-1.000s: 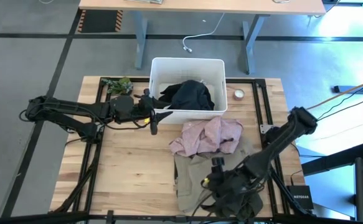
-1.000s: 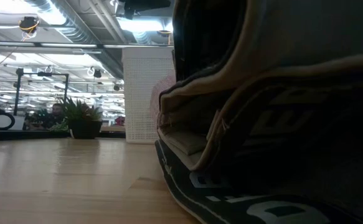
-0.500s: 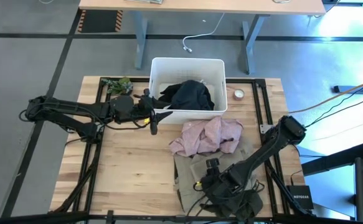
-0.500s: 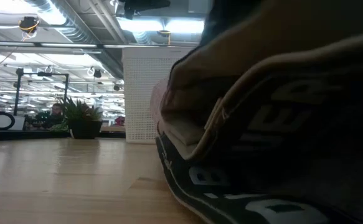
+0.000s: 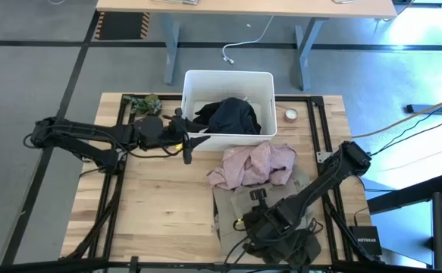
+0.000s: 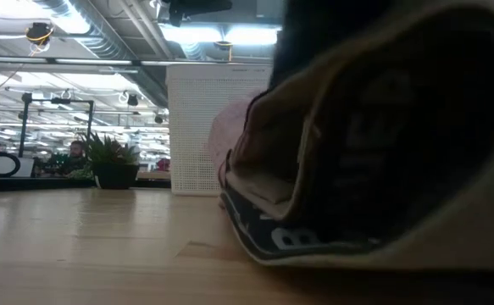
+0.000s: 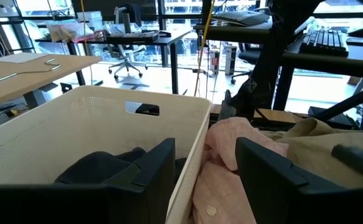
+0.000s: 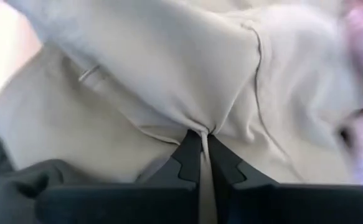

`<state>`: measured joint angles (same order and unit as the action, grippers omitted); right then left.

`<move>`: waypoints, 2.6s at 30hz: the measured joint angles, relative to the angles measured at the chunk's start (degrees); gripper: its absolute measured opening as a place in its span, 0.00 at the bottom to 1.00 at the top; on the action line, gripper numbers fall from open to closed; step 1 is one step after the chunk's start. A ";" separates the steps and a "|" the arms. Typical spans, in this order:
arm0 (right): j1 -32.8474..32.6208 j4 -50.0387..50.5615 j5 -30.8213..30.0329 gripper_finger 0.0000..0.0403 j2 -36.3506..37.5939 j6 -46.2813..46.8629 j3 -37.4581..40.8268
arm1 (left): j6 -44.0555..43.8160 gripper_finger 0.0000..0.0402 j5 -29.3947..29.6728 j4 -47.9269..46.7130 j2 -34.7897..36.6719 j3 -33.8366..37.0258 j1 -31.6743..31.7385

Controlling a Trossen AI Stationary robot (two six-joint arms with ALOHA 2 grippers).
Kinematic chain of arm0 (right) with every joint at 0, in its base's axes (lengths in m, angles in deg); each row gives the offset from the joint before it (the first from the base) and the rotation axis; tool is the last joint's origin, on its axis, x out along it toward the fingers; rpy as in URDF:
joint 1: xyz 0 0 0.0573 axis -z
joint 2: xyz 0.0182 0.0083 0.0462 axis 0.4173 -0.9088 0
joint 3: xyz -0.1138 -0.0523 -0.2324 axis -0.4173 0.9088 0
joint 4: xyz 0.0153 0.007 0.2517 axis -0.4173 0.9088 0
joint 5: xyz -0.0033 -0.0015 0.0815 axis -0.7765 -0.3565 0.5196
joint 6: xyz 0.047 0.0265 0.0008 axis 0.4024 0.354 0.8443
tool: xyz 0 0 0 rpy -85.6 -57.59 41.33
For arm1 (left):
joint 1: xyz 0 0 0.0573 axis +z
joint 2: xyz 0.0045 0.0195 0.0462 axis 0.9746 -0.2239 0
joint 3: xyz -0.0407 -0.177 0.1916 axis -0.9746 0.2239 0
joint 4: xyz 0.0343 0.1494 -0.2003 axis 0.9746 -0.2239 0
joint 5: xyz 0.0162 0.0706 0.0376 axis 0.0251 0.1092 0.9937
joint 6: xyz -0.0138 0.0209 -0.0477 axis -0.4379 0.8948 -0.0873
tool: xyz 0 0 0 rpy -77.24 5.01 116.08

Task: Sort clothes
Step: Put the brown shorts in the white bin

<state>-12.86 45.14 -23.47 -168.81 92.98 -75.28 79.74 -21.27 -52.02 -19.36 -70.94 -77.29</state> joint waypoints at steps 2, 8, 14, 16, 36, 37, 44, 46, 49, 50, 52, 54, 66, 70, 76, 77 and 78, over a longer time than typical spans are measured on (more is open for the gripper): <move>-0.02 2.42 -1.54 0.02 0.02 -1.08 -3.55 | 0.00 0.41 0.02 0.01 0.01 0.00 0.00; 0.02 10.45 -10.11 0.03 0.04 -3.17 -15.28 | -0.20 0.41 -0.01 -0.02 0.00 0.00 -0.02; 0.04 17.01 -19.91 0.02 0.07 -5.47 -26.64 | -0.04 0.41 -0.01 -0.15 0.02 0.00 -0.02; 0.07 18.91 -23.08 0.03 0.07 -5.83 -29.95 | -0.02 0.41 0.01 -0.17 0.02 0.00 -0.02; 7.54 15.27 -53.43 0.02 5.57 -24.95 -48.42 | 0.02 0.41 0.03 -0.13 0.00 0.00 0.00; 8.64 13.82 -53.52 0.02 6.08 -26.44 -48.67 | 0.02 0.41 0.02 -0.22 0.03 0.00 0.00; 16.66 -3.18 -53.74 0.02 9.21 -42.54 -48.97 | 0.02 0.41 0.03 -0.45 0.13 0.00 0.00; 19.12 -10.41 -53.20 0.02 9.65 -48.68 -48.97 | 0.02 0.41 0.03 -0.46 0.13 0.00 0.00; 22.79 -23.47 -49.95 0.02 9.68 -58.79 -48.97 | 0.02 0.41 0.02 -0.47 0.13 0.00 0.00; 23.80 -27.90 -48.18 0.02 9.66 -61.91 -48.97 | 0.02 0.41 0.02 -0.50 0.13 0.00 0.00; 25.92 -35.17 -43.24 0.02 9.64 -66.77 -48.95 | 0.02 0.41 0.02 -0.48 0.15 0.00 -0.02; 28.14 -40.84 -37.23 0.02 9.57 -69.25 -49.00 | 0.02 0.41 0.02 -0.48 0.15 0.00 0.00; 40.61 -17.93 -29.31 0.03 7.61 -50.54 -48.89 | 1.53 0.41 0.02 -1.38 0.17 0.00 0.00; 44.28 -3.84 -29.49 0.03 6.39 -38.39 -48.45 | 1.49 0.41 0.01 -1.34 0.17 0.00 -0.01; 47.52 6.87 -29.21 0.03 5.95 -26.79 -44.53 | 0.45 0.41 0.02 -1.24 0.22 0.00 0.00; 47.85 7.26 -28.50 0.04 5.95 -25.42 -43.60 | 0.44 0.41 0.02 -1.19 0.22 0.00 -0.01; 48.13 7.40 -27.60 0.05 5.95 -23.78 -42.84 | 0.44 0.41 0.02 -1.30 0.22 0.00 0.00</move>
<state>35.28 52.54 -51.07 -162.87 69.20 -118.11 80.19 -21.25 -53.31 -19.14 -70.94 -77.29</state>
